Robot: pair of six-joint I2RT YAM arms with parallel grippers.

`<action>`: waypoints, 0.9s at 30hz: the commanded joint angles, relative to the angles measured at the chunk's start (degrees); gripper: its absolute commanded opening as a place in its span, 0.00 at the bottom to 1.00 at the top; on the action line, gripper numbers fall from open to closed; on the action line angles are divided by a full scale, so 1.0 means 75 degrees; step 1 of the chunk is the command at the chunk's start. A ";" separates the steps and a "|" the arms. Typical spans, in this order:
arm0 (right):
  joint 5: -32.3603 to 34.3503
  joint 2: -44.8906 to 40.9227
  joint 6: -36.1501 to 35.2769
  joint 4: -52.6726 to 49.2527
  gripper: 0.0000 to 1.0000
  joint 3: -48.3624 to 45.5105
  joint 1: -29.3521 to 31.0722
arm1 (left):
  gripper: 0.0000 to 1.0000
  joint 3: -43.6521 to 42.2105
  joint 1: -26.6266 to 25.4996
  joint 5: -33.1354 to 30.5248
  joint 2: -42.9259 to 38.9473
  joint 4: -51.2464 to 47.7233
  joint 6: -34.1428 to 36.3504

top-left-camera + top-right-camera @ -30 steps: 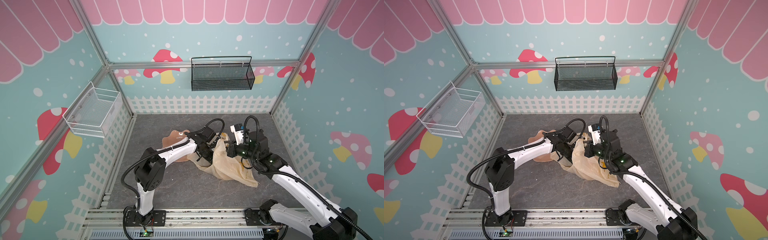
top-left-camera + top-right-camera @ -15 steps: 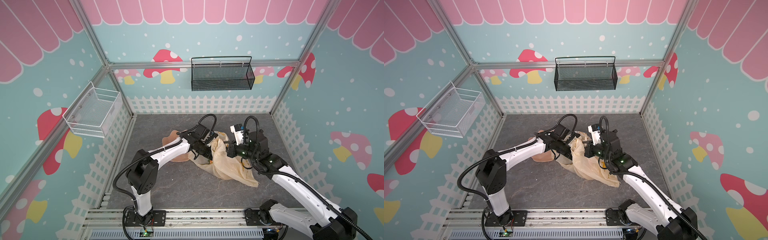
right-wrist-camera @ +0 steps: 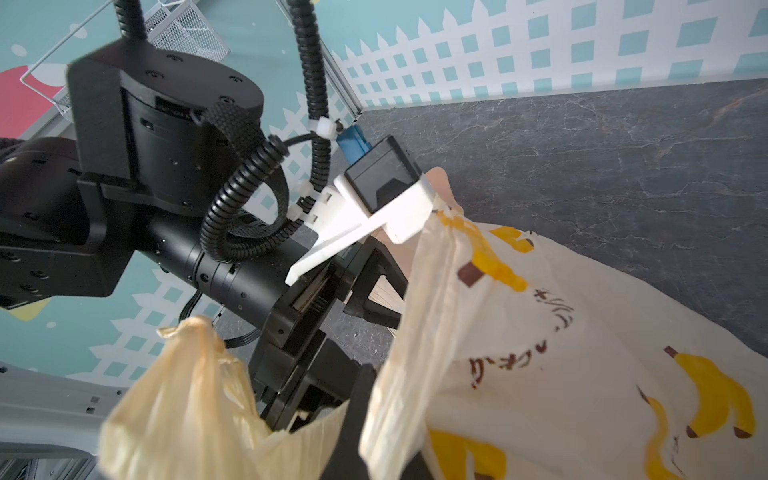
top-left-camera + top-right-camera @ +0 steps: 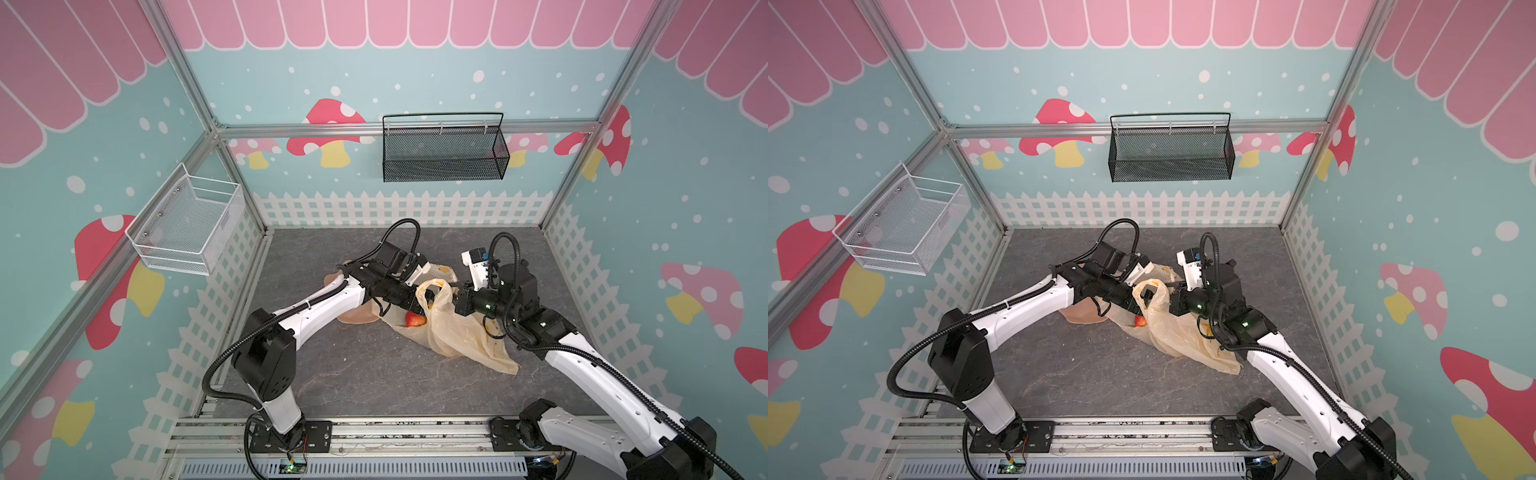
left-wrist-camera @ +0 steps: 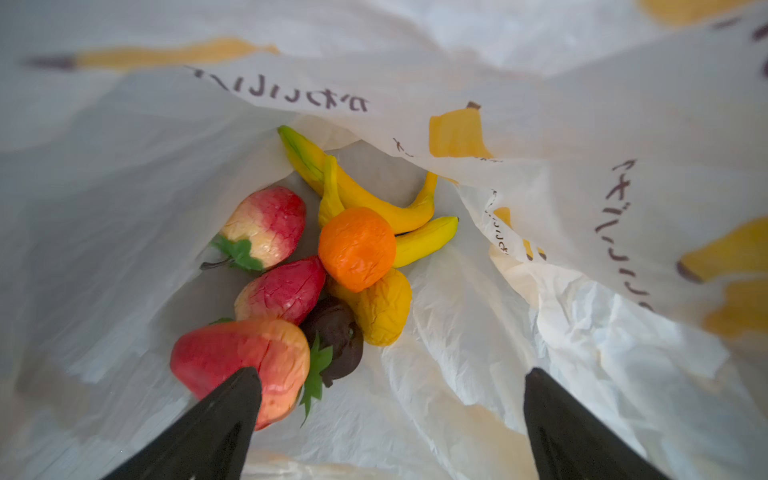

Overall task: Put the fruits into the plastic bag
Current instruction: 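Raise the left gripper and grasp the bag handle farthest from the robot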

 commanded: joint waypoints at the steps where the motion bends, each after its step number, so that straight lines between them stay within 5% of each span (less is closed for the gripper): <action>1: 0.0064 -0.0124 0.0010 0.0070 0.00 -0.0053 0.0048 | 0.99 0.0185 0.0048 -0.1026 -0.0175 -0.1006 0.0295; 20: 0.0139 -0.0180 0.0071 0.0055 0.00 -0.0088 0.0044 | 0.99 0.0565 0.0880 -0.2371 -0.1568 -0.2124 -0.0187; 24: 0.0170 -0.0212 0.0057 0.0030 0.00 -0.0096 0.0040 | 0.99 0.0630 0.1033 -0.3128 -0.1611 -0.2558 0.0087; 27: 0.0167 -0.0215 0.0039 0.0002 0.00 -0.0070 0.0041 | 0.99 0.0658 0.1044 -0.2885 -0.1494 -0.2637 0.0429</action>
